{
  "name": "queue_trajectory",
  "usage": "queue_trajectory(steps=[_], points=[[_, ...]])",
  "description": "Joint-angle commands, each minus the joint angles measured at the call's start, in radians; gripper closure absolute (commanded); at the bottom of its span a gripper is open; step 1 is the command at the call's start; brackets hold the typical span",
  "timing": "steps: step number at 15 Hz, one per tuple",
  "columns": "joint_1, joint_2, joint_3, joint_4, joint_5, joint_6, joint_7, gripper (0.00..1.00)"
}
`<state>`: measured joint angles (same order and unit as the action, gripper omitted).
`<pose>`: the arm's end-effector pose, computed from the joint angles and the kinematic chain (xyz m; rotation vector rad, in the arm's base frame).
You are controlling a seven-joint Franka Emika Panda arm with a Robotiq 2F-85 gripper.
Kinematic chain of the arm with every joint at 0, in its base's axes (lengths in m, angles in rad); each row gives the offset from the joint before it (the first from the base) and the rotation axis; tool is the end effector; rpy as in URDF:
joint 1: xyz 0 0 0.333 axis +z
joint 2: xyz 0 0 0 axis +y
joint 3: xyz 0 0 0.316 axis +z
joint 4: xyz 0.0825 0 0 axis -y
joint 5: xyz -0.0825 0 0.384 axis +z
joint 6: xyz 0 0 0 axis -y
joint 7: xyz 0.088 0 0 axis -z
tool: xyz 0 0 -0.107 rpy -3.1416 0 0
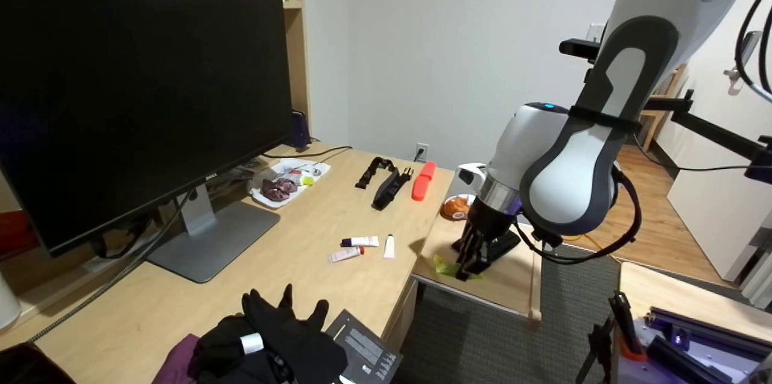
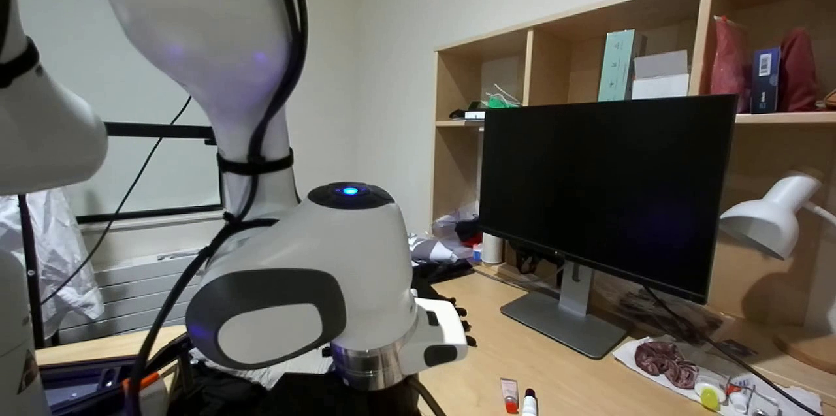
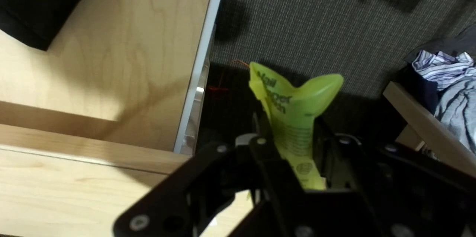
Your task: Place the yellow packet in the middle of the desk
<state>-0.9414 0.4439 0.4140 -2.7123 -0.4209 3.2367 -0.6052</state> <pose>0.3648 -0.1387 0.1212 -2.9707 -0.6856 -0.3451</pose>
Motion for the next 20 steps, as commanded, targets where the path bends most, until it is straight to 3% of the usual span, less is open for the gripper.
queue_trajectory(steps=[1, 5, 7, 8, 10, 15, 16, 20], points=[[0.095, -0.096, 0.076, -0.019, 0.069, -0.012, 0.124, 0.88], [0.207, -0.187, 0.183, 0.027, 0.156, -0.057, 0.285, 0.88], [0.185, -0.173, 0.271, 0.067, 0.176, -0.053, 0.323, 0.88], [0.207, -0.155, 0.213, 0.051, 0.149, -0.03, 0.292, 0.71], [0.208, -0.168, 0.257, 0.069, 0.157, -0.042, 0.322, 0.71], [0.195, -0.166, 0.257, 0.071, 0.157, -0.044, 0.323, 0.71], [0.196, -0.165, 0.257, 0.071, 0.157, -0.044, 0.323, 0.88], [0.239, -0.192, 0.258, 0.111, 0.196, -0.121, 0.389, 0.89]])
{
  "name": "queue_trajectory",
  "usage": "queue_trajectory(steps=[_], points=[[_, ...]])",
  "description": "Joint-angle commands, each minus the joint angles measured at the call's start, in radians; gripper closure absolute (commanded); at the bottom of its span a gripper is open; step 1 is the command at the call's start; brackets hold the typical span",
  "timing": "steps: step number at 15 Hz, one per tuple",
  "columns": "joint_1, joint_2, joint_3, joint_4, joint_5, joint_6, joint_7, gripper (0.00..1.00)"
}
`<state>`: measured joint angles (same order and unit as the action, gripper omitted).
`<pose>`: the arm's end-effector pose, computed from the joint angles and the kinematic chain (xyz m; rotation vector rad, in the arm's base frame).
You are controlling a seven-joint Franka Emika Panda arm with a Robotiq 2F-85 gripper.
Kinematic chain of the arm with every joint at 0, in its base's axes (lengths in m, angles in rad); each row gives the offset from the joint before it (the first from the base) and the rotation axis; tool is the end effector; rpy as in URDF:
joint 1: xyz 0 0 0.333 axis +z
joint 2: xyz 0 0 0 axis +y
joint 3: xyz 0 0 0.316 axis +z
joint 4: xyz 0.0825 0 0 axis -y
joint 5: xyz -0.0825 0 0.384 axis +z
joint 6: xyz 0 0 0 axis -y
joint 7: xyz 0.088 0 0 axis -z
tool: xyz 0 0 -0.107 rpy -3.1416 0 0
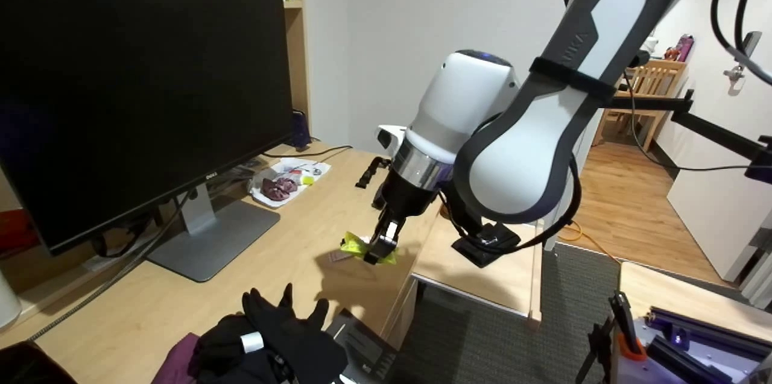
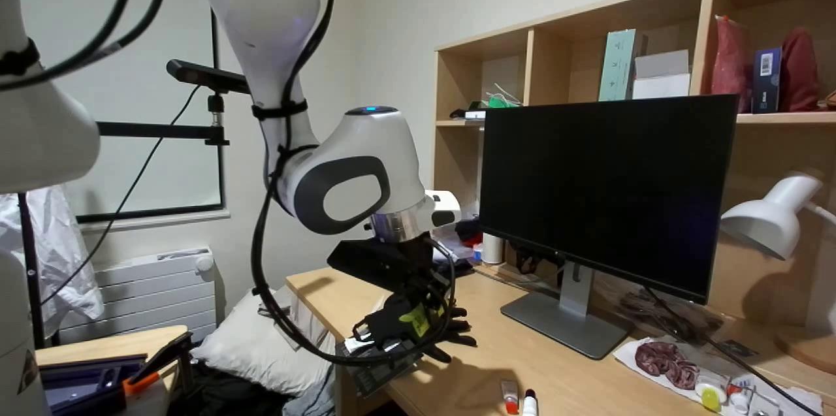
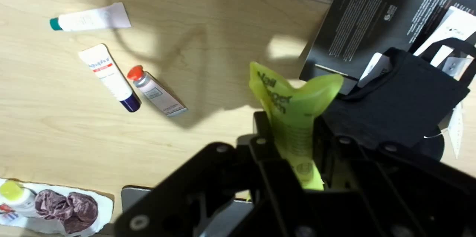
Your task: Place the yellow packet in the middle of the desk
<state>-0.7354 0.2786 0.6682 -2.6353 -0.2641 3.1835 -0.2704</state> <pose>0.4539 0.0067 0.2101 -2.9516 -0.6316 -0.5571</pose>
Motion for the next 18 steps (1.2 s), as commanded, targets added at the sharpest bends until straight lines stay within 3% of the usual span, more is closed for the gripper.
queue_trajectory(steps=[1, 6, 7, 9, 12, 14, 18], points=[[0.043, -0.03, 0.003, 0.05, 0.045, -0.094, 0.077, 0.89], [0.128, -0.041, -0.056, 0.191, 0.038, -0.265, 0.233, 0.89], [0.259, -0.057, -0.167, 0.212, 0.146, -0.274, 0.179, 0.89], [0.4, -0.059, -0.311, 0.26, 0.162, -0.324, 0.207, 0.89], [0.603, -0.002, -0.521, 0.352, 0.096, -0.469, 0.297, 0.89], [0.683, 0.043, -0.595, 0.398, 0.076, -0.548, 0.333, 0.89], [0.755, 0.143, -0.648, 0.471, 0.108, -0.622, 0.326, 0.89]])
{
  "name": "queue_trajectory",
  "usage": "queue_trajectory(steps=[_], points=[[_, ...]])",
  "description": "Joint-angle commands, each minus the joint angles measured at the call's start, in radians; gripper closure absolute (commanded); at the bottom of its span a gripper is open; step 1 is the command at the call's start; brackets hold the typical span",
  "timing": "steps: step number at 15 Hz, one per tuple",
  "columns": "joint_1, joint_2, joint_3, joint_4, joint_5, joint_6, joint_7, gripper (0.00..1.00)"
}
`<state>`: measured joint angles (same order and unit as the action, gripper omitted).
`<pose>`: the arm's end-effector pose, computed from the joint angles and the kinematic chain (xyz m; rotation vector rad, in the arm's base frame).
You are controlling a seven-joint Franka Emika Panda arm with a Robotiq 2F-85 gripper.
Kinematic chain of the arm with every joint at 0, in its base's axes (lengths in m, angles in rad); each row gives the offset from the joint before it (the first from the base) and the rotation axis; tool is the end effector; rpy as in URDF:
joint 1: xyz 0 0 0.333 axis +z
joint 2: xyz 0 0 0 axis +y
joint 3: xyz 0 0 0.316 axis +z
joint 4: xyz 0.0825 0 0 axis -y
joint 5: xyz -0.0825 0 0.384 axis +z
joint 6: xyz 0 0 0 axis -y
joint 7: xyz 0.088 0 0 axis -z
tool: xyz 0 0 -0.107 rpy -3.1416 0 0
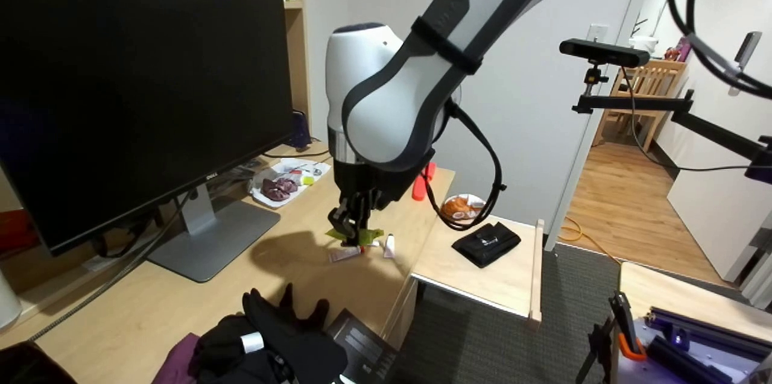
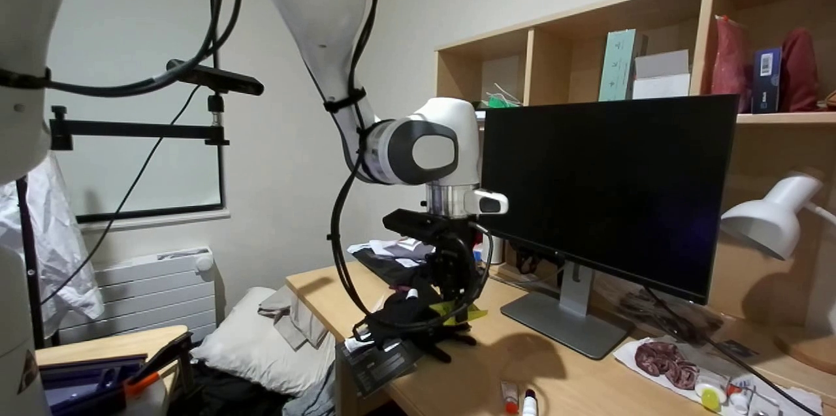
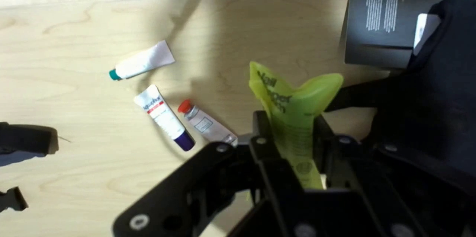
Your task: Place the yellow packet in the middle of the desk
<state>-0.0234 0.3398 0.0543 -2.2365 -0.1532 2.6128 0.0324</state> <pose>0.5498 0.0207 0.2198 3.0744 0.1938 0.0615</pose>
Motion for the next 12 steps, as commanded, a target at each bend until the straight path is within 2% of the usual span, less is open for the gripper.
queue_trajectory(steps=[1, 6, 12], points=[[0.05, 0.105, -0.039, 0.089, 0.002, -0.062, 0.017, 0.89], [0.046, 0.211, -0.034, 0.156, 0.023, -0.043, -0.035, 0.89], [0.039, 0.275, -0.049, 0.185, 0.008, -0.017, -0.056, 0.89]])
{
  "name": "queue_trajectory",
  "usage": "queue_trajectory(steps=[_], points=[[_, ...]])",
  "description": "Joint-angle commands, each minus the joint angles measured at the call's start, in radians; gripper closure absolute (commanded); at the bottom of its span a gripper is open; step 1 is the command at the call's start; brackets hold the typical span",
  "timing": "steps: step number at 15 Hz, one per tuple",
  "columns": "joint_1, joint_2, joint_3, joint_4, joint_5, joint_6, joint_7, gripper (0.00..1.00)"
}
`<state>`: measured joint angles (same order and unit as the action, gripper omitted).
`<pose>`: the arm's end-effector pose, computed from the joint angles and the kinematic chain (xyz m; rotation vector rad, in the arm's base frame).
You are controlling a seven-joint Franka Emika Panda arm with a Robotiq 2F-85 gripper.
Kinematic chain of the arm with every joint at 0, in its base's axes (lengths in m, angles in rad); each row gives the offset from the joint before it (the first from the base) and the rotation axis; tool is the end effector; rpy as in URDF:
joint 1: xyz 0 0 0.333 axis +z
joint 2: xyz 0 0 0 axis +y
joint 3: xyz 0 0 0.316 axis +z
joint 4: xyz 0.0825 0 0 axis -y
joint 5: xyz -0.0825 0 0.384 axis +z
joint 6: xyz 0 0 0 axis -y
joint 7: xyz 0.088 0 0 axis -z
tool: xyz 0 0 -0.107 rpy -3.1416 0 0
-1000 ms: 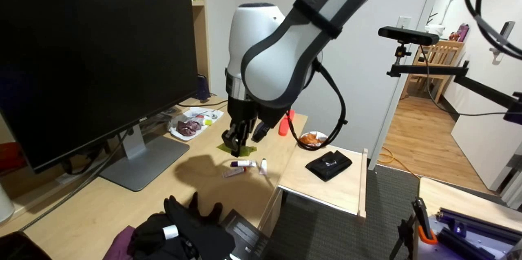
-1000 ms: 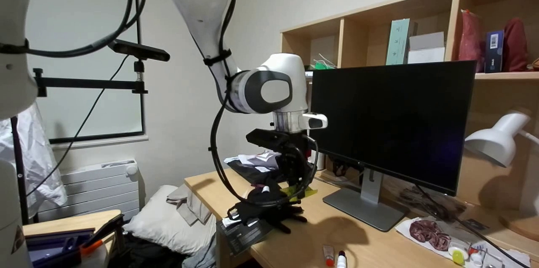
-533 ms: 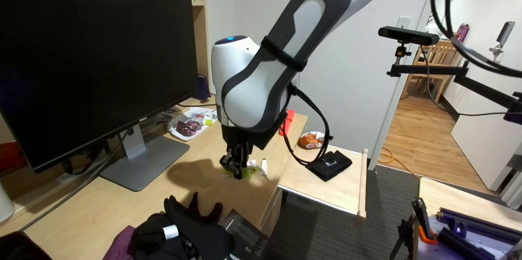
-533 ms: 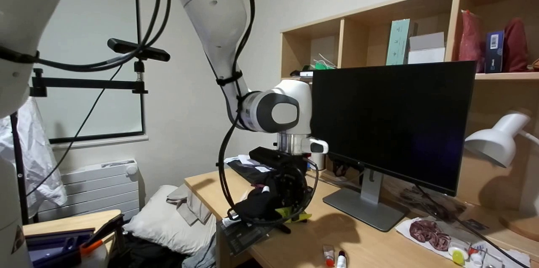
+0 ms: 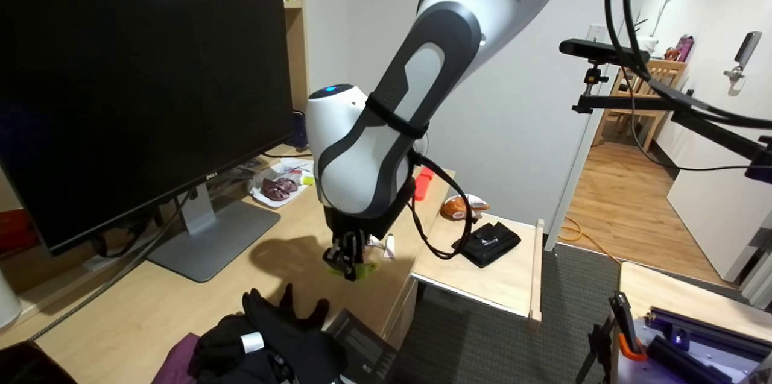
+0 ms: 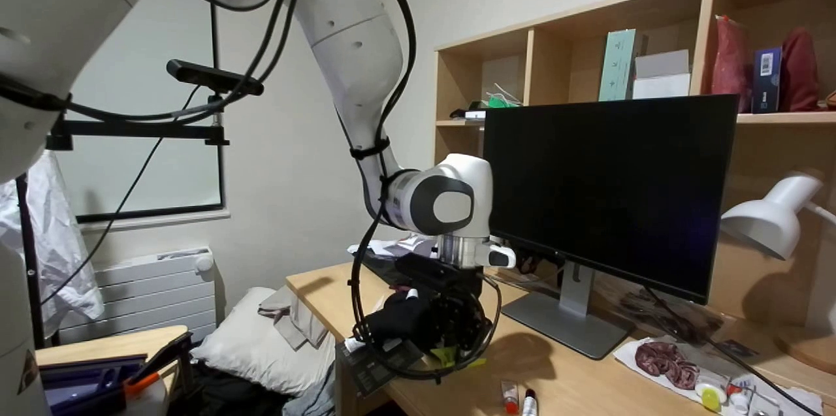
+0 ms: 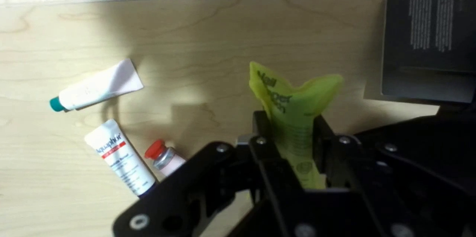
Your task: Place the yellow packet in the middle of the desk
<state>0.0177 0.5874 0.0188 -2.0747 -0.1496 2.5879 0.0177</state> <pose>0.5733 0.0240 0.1344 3.0661 0.2246 -0.1101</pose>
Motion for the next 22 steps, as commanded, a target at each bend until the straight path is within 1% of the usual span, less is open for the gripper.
queue_trajectory(steps=[1, 6, 11, 12, 13, 14, 15, 18, 20, 21, 22], points=[[-0.004, 0.035, -0.017, 0.029, 0.005, 0.008, -0.046, 0.89], [-0.034, 0.067, -0.002, 0.04, 0.019, 0.049, -0.104, 0.89], [-0.042, 0.087, 0.001, 0.034, 0.016, 0.1, -0.139, 0.89], [-0.042, 0.091, -0.001, 0.034, 0.016, 0.111, -0.138, 0.8], [-0.042, 0.094, 0.0, 0.034, 0.017, 0.117, -0.139, 0.46], [-0.045, 0.091, 0.005, 0.03, 0.021, 0.128, -0.141, 0.45], [-0.05, 0.088, 0.013, 0.027, 0.026, 0.136, -0.146, 0.39], [-0.057, 0.049, 0.041, -0.001, 0.049, 0.175, -0.136, 0.21], [-0.06, 0.013, 0.062, -0.019, 0.063, 0.212, -0.131, 0.07], [-0.061, -0.002, 0.074, -0.023, 0.073, 0.222, -0.13, 0.02], [-0.061, -0.037, 0.09, -0.037, 0.085, 0.232, -0.126, 0.0]])
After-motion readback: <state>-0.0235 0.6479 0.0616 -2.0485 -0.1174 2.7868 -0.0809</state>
